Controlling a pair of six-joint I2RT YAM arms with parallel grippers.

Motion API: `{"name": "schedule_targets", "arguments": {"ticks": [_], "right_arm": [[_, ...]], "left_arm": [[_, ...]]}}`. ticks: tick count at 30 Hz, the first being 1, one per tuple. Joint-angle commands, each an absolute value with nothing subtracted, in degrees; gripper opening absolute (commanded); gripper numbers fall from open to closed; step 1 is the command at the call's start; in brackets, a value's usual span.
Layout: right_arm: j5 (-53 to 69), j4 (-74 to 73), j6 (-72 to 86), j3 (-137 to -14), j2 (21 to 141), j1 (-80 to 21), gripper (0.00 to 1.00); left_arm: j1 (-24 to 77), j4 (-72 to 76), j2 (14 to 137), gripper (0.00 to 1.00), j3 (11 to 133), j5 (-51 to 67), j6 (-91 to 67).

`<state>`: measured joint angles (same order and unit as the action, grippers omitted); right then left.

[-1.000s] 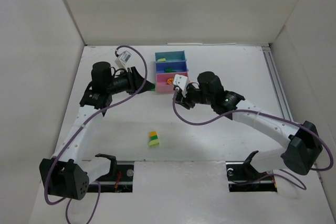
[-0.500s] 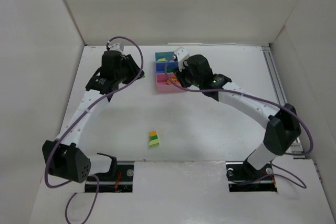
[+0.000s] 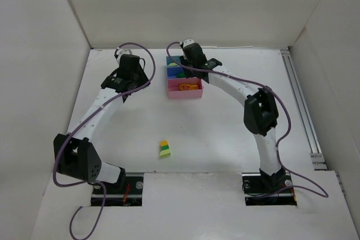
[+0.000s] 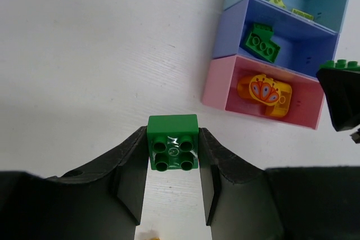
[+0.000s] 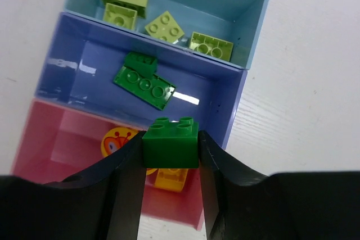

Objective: Sort the legos into containers by color

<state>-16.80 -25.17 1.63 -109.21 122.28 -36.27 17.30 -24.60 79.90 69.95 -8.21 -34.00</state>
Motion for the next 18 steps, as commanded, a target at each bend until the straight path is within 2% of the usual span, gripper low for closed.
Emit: {"name": "schedule_targets", "arguments": {"ticks": [1,3,6,7,9,10,14,18], "right_arm": [[-18.90,-28.90,4.31,-115.04,124.79,-35.69,0.07],[-18.90,-30.05,5.27,-117.06,126.20,-35.68,0.10],[-18.72,-30.59,7.21,-117.07,127.35,-35.16,0.23],[-17.94,-30.59,7.90,-117.07,127.35,-34.63,0.34],[-16.80,-29.88,8.44,-117.07,127.35,-34.11,0.45],[-16.27,-29.36,8.44,-117.07,127.35,-34.10,0.55],[-15.73,-29.36,9.14,-117.07,126.83,-33.57,0.63],[-16.25,-29.36,9.14,-114.00,121.84,-32.96,0.63]], "left_arm": [[17.67,-24.79,80.07,0.00,72.69,-10.63,-34.72],[17.67,-24.79,80.60,0.00,72.69,-10.63,-34.72],[18.28,-23.47,81.73,0.00,73.21,-10.63,-34.72],[18.28,-22.94,81.74,0.00,73.21,-9.85,-34.72],[18.81,-22.32,83.40,0.00,73.83,-9.84,-34.72],[19.50,-22.32,83.93,0.00,75.22,-9.84,-34.11],[21.44,-21.72,86.30,0.00,77.86,-9.84,-34.10],[22.06,-19.78,88.41,0.00,79.89,-9.23,-32.87]]}}
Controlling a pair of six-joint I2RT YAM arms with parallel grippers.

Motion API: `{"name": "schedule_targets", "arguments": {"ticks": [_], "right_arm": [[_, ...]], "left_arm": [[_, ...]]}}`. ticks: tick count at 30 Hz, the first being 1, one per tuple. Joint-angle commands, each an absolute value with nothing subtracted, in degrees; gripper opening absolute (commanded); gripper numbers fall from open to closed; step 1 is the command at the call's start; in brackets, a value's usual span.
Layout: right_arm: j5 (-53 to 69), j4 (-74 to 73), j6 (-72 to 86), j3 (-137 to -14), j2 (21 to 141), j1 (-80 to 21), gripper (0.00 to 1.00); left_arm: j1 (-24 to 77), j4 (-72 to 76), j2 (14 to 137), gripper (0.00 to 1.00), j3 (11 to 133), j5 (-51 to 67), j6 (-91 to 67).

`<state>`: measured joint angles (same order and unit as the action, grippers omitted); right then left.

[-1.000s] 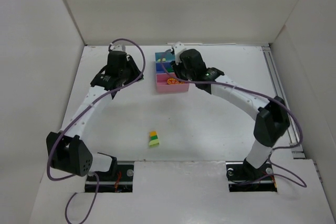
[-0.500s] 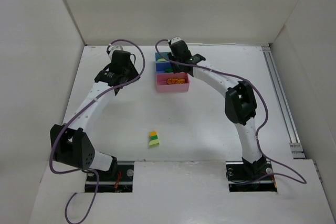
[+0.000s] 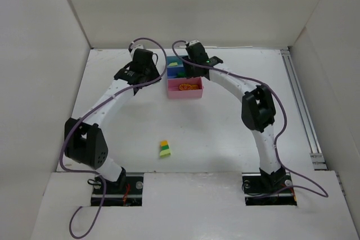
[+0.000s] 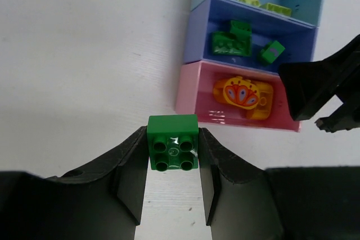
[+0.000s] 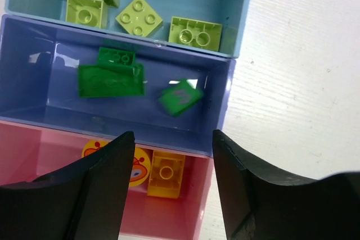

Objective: Sort the legos into containers by color

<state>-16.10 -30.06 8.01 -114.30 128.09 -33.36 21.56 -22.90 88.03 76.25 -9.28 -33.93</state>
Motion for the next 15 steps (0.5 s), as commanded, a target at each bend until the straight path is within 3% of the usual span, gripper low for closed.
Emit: {"name": "schedule_targets", "arguments": {"ticks": [1,15], "right_arm": [[-16.26,-28.57,9.66,-112.60,120.51,-32.35,0.63],[-16.26,-23.55,13.97,-79.12,87.38,-25.40,0.64]], "left_arm": [[22.06,-19.17,89.90,0.00,80.59,-7.84,-32.35],[27.95,-22.76,112.31,0.00,104.40,-10.54,-27.60]]}}
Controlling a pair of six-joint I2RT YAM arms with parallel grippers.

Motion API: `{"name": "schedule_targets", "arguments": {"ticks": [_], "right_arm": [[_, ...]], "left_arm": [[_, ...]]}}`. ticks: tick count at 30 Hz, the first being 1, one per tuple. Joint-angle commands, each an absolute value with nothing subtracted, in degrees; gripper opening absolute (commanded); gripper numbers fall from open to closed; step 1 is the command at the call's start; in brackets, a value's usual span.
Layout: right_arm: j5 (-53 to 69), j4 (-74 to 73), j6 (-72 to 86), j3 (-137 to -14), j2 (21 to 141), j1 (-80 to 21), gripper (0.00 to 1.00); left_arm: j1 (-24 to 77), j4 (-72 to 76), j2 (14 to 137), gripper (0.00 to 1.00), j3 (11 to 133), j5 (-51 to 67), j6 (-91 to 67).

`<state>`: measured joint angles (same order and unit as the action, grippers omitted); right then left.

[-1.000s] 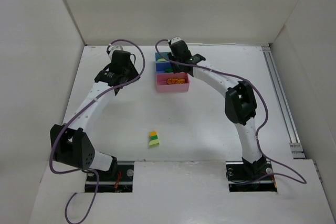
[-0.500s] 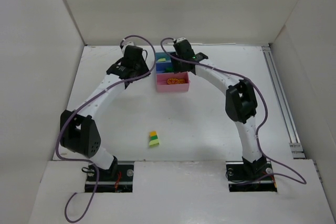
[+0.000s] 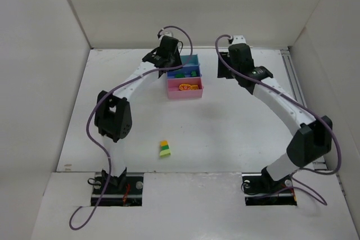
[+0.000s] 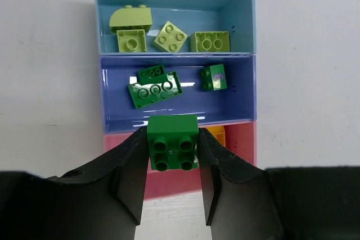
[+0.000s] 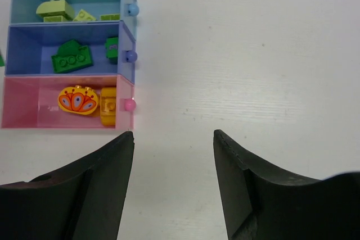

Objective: Sort the legos into containers by color

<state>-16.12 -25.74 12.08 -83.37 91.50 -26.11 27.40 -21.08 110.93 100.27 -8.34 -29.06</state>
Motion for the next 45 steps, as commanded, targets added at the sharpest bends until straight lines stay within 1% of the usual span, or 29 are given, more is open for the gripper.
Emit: {"name": "schedule_targets", "arguments": {"ticks": [1,5,11,12,13,15,17,19,20,21,25,27,28,31,32,36,37,40,42,43,44,45], "right_arm": [[-16.26,-23.55,13.97,-77.45,85.80,-24.88,0.64],[-16.87,-23.55,13.97,-69.98,79.99,-23.56,0.64],[-18.02,-25.75,13.97,-66.71,75.07,-20.66,0.65],[-18.02,-25.75,13.97,-66.10,75.06,-20.65,0.65],[-18.02,-26.36,13.97,-66.09,74.28,-20.05,0.65],[-18.54,-26.37,13.97,-65.48,73.74,-20.04,0.65],[-18.54,-26.89,13.97,-64.86,73.74,-20.04,0.65],[-18.54,-26.89,13.97,-64.17,73.21,-20.04,0.65],[-18.54,-26.89,13.97,-64.16,73.21,-20.04,0.65],[-18.54,-27.42,13.97,-63.64,73.21,-20.04,0.65],[-18.55,-27.42,13.27,-63.63,73.21,-20.04,0.66],[-18.02,-27.42,12.57,-63.63,72.69,-20.04,0.66],[-18.02,-27.42,12.57,-63.63,72.69,-20.04,0.66],[-18.02,-27.42,12.57,-63.63,72.08,-20.04,0.66],[-18.02,-27.42,12.57,-63.02,72.07,-20.04,0.66],[-18.02,-27.42,12.04,-63.02,69.26,-20.04,0.66],[-18.02,-27.94,12.04,-62.50,68.21,-20.04,0.66],[-17.41,-27.95,11.34,-61.88,66.89,-20.57,0.68],[-16.62,-28.47,10.11,-61.87,66.36,-21.09,0.68],[-16.61,-28.48,10.11,-61.87,66.36,-21.88,0.68],[-16.61,-28.48,10.11,-61.18,66.36,-23.10,0.68],[-16.61,-28.48,9.32,-60.65,66.36,-24.86,0.68]], "left_arm": [[27.95,-23.29,114.59,0.00,105.46,-11.07,-27.60],[27.95,-23.82,118.91,0.00,110.21,-11.60,-28.13],[28.47,-23.81,124.18,0.00,113.81,-10.81,-28.65],[28.48,-23.82,124.19,0.01,113.82,-11.85,-28.65],[28.48,-23.82,124.97,0.04,113.82,-11.87,-28.65],[28.48,-23.30,125.59,0.06,113.82,-13.10,-28.65],[28.48,-23.29,125.60,0.09,113.29,-13.62,-28.65],[28.48,-23.29,126.30,0.17,113.29,-13.62,-28.65],[28.48,-23.29,126.30,0.27,113.29,-13.62,-28.65],[28.48,-23.29,126.30,0.30,113.29,-13.62,-28.65],[29.00,-21.98,123.32,0.48,110.22,-13.62,-28.65],[29.71,-20.66,122.70,0.53,108.64,-13.62,-28.04],[29.71,-20.65,121.83,0.57,108.63,-13.62,-28.04],[30.23,-20.65,121.20,0.59,108.63,-13.62,-28.04],[30.23,-20.65,120.59,0.63,108.63,-13.62,-28.04],[30.23,-20.65,119.27,0.71,108.63,-13.62,-27.52],[30.23,-20.65,119.27,0.77,108.63,-13.62,-27.51],[30.23,-21.97,116.64,0.85,108.63,-13.62,-27.51],[30.23,-22.94,113.32,1.00,107.23,-15.02,-28.03],[30.76,-22.94,111.55,1.00,106.01,-15.64,-28.04],[30.76,-22.94,109.53,1.00,101.99,-16.17,-28.65],[30.76,-22.42,104.99,1.00,96.82,-16.95,-29.52]]}}
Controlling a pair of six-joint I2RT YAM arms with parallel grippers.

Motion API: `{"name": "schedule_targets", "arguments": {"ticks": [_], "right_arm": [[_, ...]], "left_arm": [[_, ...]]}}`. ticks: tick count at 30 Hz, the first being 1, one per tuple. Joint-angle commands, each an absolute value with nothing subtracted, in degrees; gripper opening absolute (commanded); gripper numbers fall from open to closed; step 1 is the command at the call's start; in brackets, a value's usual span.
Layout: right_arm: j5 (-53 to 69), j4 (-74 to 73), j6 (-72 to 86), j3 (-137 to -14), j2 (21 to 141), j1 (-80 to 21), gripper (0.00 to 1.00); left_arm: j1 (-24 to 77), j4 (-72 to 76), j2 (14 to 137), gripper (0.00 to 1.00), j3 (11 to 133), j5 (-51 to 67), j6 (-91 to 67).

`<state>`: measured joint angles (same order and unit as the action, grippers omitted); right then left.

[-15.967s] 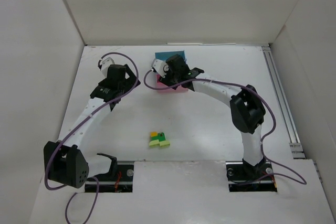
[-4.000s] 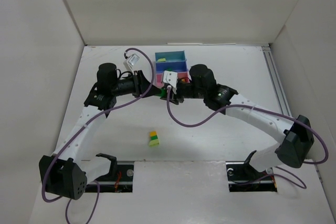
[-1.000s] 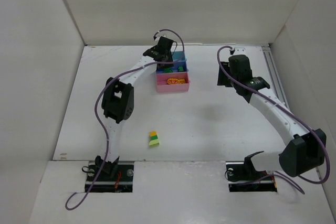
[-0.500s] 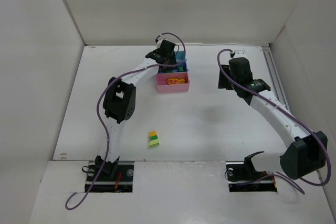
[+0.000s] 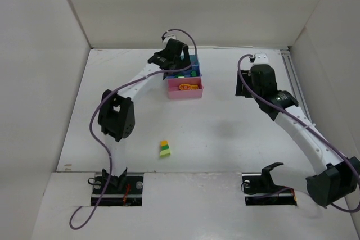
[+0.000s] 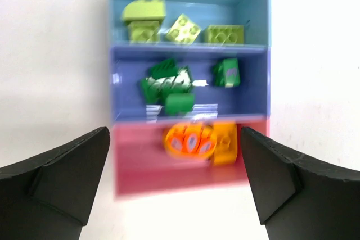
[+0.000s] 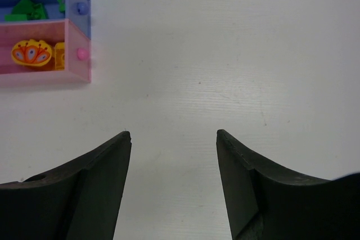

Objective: Sort the legos into containers by color

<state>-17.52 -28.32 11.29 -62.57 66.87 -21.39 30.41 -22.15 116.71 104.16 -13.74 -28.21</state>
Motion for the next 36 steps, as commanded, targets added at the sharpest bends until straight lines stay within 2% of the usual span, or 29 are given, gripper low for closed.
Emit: {"name": "schedule_targets", "arguments": {"ticks": [1,4,8,13,16,20,21,24,36], "right_arm": [[-16.61,-28.48,9.32,-60.64,65.84,-24.87,0.68],[-14.42,-25.68,6.69,-58.45,65.30,-29.52,0.68],[-10.73,-18.73,3.96,-54.15,64.69,-41.46,0.68],[-7.21,-10.21,2.55,-51.86,72.41,-59.71,0.68],[-7.55,-7.82,2.45,-54.39,79.26,-67.21,0.68],[-12.38,-9.39,14.46,-61.31,88.05,-69.87,0.68],[-14.57,-13.49,24.25,-63.17,91.72,-69.87,0.69],[-19.34,-21.51,34.43,-71.34,99.74,-69.87,0.70],[-18.54,-28.38,40.07,-84.10,112.68,-71.02,0.68]], "left_arm": [[30.76,-22.41,102.51,1.00,96.77,-17.48,-30.49],[30.76,-24.51,92.77,1.00,85.72,-20.64,-36.35],[30.76,-32.59,82.83,1.00,73.85,-24.24,-44.44],[30.76,-40.25,71.39,1.00,61.82,-25.49,-51.15],[30.76,-41.30,64.62,1.00,57.76,-24.87,-51.67],[30.76,-42.97,58.90,1.00,55.99,-23.74,-52.82],[30.76,-42.98,58.02,1.00,55.99,-23.73,-52.82],[30.76,-44.99,54.40,1.00,54.85,-23.73,-54.14],[30.76,-46.14,43.68,1.00,52.56,-28.65,-55.55]]}}
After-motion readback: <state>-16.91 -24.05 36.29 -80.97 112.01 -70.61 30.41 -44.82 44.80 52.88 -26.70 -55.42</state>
